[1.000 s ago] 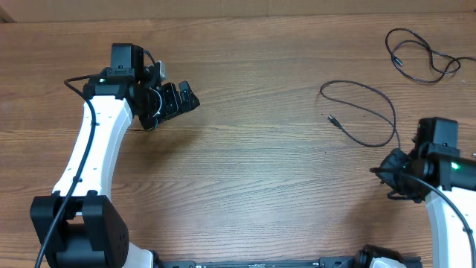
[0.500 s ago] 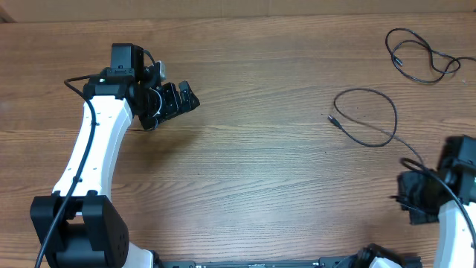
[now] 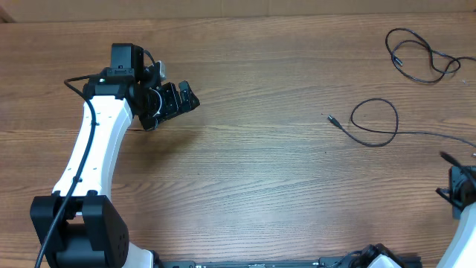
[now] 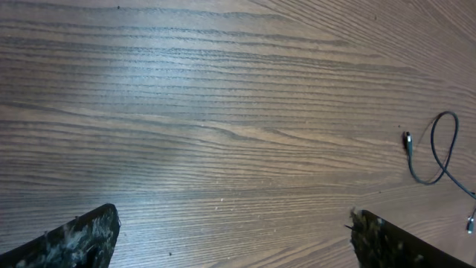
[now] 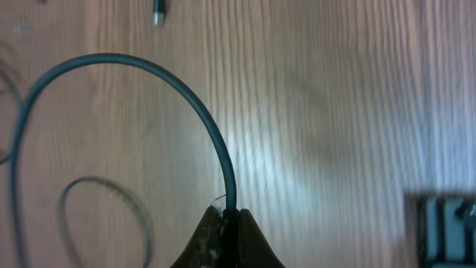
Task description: Untangle cables
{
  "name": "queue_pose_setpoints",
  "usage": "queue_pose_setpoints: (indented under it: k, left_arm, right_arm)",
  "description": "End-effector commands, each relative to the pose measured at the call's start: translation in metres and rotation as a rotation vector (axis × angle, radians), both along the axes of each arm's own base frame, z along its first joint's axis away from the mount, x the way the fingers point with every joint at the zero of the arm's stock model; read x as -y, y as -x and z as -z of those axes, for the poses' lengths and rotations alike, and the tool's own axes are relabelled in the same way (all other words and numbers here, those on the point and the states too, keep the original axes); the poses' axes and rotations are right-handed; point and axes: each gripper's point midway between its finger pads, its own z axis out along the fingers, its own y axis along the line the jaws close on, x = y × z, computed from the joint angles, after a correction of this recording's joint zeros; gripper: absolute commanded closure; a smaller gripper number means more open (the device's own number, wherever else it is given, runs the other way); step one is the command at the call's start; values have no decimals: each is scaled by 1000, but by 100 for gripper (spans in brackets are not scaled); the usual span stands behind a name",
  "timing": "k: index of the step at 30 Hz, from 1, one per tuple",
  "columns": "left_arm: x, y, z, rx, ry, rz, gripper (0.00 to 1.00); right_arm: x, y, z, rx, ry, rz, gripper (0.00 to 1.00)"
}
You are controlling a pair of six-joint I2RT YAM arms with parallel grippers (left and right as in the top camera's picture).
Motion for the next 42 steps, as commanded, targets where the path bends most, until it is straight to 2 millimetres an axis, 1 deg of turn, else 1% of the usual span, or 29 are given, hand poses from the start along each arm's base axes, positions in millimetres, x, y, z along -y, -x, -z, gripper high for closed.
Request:
queue_pose_setpoints:
  k: [1,5,6,9,10,12,16,18,22,25,27,29,32,33,35,36,37,38,39,40,42]
  left_arm:
    - [3,-1,-7,20,-2,5,1]
    - [3,-1,-7,20,-2,5,0]
    - [3,-1,-7,20,-2,5,0]
    - [3,-1,-7,20,-2,5,1]
    - [3,-1,-7,20,-2,5,0]
    - [3,-1,-7,20,-2,5,0]
    - [3,-1,-7,20,-2,5,0]
    - [3,-1,-7,20,-2,5,1]
    - [3,-1,-7,20,-2,5,1]
    - [3,-1,-7,20,-2,5,0]
    - [3,-1,-7,20,-2,5,1]
    - [3,-1,-7,20,-2,5,1]
    - [3,-1,-7,20,-2,5,0]
    - [3,-1,-7,20,-2,5,1]
    - [3,-1,-7,20,-2,5,0]
    - [3,-1,-7,20,-2,5,0]
    - [3,-1,-7,20,-2,5,1]
    - [3,-1,-7,20,-2,5,1]
    - [3,-1,-7,20,-2,5,0]
    - [3,-1,-7,20,-2,5,1]
    - [3,-1,-7,20,-2,5,0]
  right_arm:
    - [31,10,-2,-146,114,19,96]
    - [60,24,6,-313,204,88,96]
    - [63,21,11,-323,201,88,96]
    - [72,3,24,-308,197,61,96]
    - [75,-7,27,-302,206,24,96]
    - [77,-37,35,-291,221,-120,96]
    - [72,-85,43,-314,294,-352,96]
    - [69,-104,43,-355,356,-444,96]
    - [49,-150,47,-463,488,-702,96]
    - [25,-186,55,-494,553,-924,96]
    - [5,-204,68,-514,564,-1081,96]
    - [-17,-216,86,-516,543,-1241,96]
    - [-45,-226,110,-508,501,-1424,96]
    - [-53,-229,117,-508,488,-1467,96]
    - [-62,-231,126,-510,475,-1498,94]
    - [-66,-231,130,-514,470,-1508,88]
    - [-68,-232,131,-511,468,-1509,65]
    - [-71,-233,131,-508,470,-1514,34]
    - [-73,-234,128,-506,477,-1517,11]
    - [-74,-235,126,-505,486,-1508,0]
    - [-70,-240,115,-486,507,-1431,0]
